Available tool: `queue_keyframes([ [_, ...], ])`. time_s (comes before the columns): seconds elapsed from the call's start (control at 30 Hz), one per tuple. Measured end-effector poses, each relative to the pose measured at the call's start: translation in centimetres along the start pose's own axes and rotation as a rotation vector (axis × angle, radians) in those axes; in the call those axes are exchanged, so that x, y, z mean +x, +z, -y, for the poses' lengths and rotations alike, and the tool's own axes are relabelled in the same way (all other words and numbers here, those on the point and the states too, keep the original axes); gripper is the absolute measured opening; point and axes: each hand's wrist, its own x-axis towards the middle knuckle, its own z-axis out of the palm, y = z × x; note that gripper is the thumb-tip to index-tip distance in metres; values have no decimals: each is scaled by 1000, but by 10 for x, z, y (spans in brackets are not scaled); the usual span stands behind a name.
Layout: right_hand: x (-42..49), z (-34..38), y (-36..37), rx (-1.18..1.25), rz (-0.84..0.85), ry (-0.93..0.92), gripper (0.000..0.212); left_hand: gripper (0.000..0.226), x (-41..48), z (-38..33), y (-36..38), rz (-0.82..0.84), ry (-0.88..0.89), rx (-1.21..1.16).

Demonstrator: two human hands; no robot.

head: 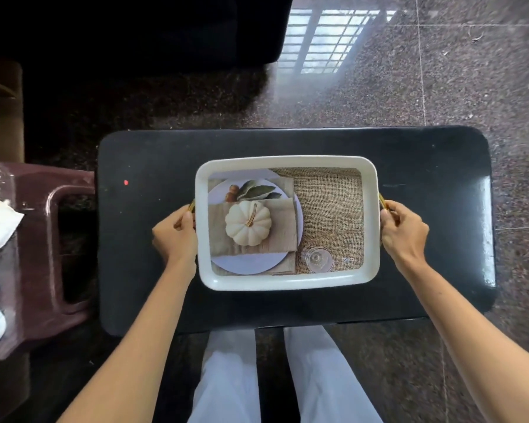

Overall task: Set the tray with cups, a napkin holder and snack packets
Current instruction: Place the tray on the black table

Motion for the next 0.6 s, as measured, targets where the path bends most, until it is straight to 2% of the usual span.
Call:
queue_keyframes([
  [0.6, 23, -41, 0, 10, 98, 48, 24, 25, -11, 6, 37, -5, -39, 89],
])
